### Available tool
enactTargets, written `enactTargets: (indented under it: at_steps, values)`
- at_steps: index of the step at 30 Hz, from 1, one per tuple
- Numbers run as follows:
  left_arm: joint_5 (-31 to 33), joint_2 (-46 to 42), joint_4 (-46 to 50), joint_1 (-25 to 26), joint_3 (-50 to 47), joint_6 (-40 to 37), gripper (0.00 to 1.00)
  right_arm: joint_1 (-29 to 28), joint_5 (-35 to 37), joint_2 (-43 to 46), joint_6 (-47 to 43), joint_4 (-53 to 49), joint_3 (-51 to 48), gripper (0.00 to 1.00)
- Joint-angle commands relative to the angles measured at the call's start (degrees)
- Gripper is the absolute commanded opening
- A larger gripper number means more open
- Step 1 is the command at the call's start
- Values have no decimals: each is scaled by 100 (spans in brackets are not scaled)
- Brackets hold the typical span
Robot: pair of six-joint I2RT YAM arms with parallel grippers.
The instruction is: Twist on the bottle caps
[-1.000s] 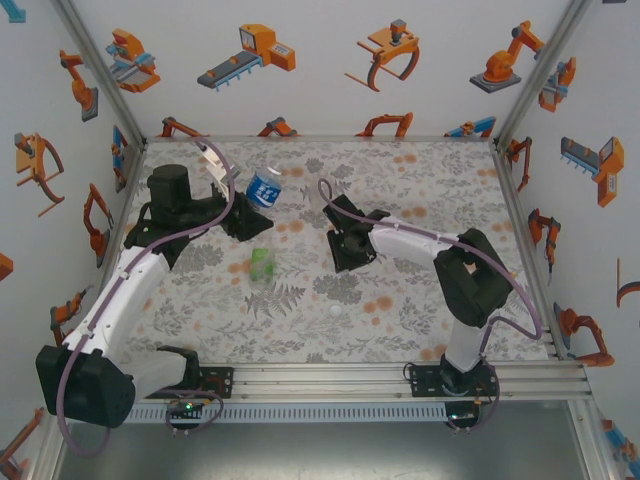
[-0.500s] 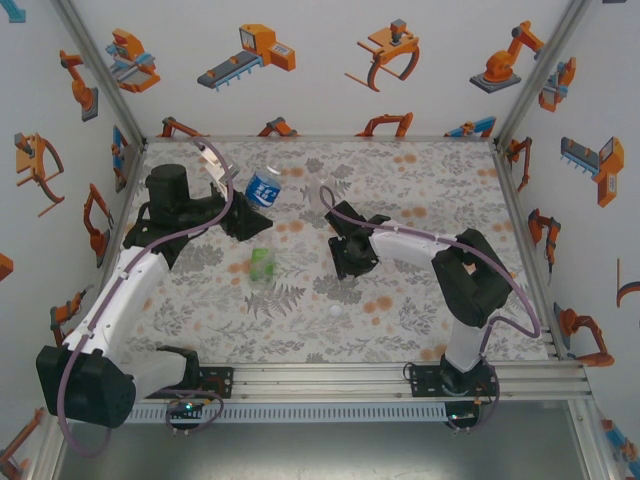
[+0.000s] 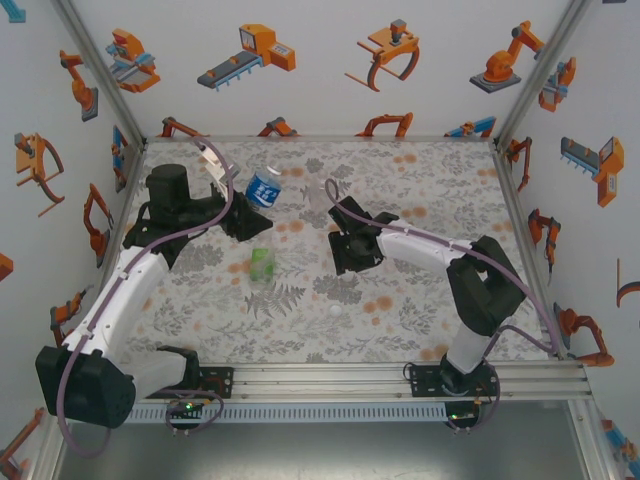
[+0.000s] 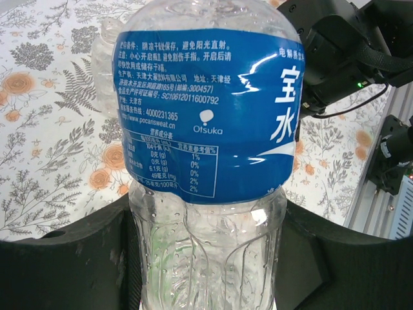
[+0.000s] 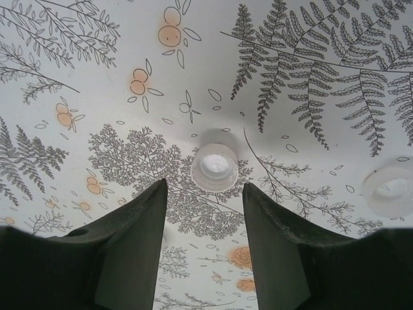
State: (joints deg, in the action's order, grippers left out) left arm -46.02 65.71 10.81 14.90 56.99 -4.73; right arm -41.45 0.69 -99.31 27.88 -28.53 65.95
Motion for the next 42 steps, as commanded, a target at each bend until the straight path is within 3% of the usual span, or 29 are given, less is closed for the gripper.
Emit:
enactTargets:
  at_steps: [1,42]
  values:
    - [-15,-213,-130,42,69,17,4,-29,-76,89,259,147,-29,48]
    - [180,209,105,172,233,-154,3,-30,176,-309,13,147,17,44]
